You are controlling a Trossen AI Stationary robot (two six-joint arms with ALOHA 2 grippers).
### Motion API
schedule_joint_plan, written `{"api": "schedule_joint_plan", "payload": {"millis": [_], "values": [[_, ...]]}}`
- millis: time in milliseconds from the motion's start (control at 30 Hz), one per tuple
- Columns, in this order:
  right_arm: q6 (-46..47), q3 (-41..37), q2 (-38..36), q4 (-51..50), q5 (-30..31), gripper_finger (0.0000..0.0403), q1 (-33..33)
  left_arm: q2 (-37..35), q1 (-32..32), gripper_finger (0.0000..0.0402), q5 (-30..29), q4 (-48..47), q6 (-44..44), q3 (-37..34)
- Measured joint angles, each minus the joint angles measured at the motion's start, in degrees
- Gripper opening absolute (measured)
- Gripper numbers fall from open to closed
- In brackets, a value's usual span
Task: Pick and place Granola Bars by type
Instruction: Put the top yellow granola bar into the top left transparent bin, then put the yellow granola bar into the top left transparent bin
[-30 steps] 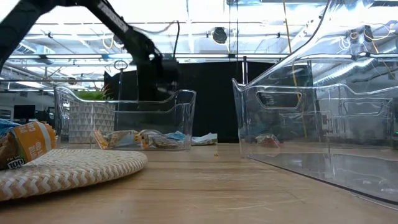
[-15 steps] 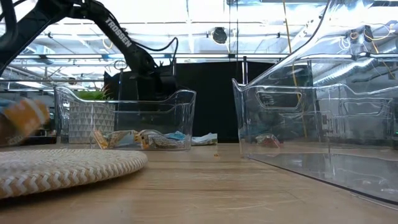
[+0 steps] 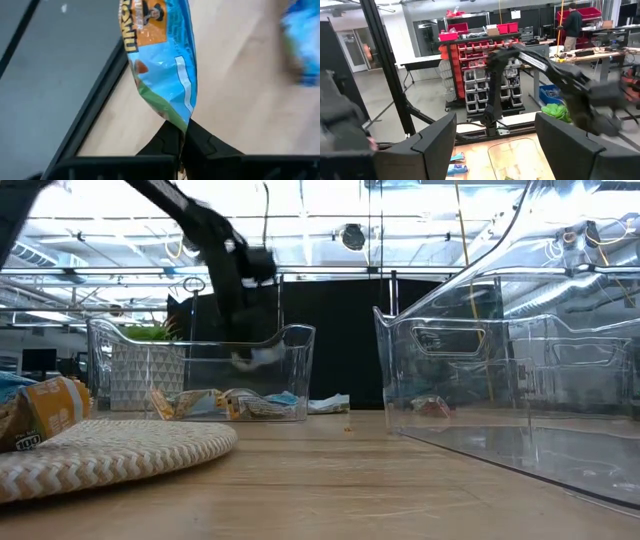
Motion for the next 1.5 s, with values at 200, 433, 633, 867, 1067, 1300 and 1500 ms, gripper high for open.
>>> {"api": "schedule_joint_plan", "payload": {"millis": [200, 433, 633, 867, 1067, 1300, 1500], "values": [[-1.6, 0.0, 0.0, 0.0, 0.2, 0.0263, -0.8, -13.7, -7.5, 0.0004, 1.7, -8.8, -13.6, 0.1], [-1.9, 0.0, 0.0, -0.3, -0.1, 0.0263, -2.1, -19.2, -23.2, 0.0002, -2.8, -20.4, -29.3, -2.1], [-1.7, 0.0, 0.0, -2.6, -0.2, 0.0263, -1.6, -18.9, -32.4, 0.0002, -3.7, -17.9, -39.2, -11.9], [-1.7, 0.0, 0.0, -2.8, -0.3, 0.0263, -0.5, -18.8, -30.8, 0.0001, -1.8, -9.5, -43.2, -24.0], [-1.7, 0.0, 0.0, -2.8, -0.3, 0.0263, -0.3, -18.8, -30.9, 0.0016, 8.3, -4.8, -47.0, -29.4], [-1.7, 0.0, 0.0, -2.4, -4.5, 0.0263, -0.3, -19.5, -30.9, 0.0105, 11.9, -5.4, -46.2, -25.6], [-1.7, 0.0, 0.0, -3.2, -4.9, 0.0263, -0.3, -19.5, -33.6, 0.0213, 12.8, -9.2, -49.1, -16.4]]}}
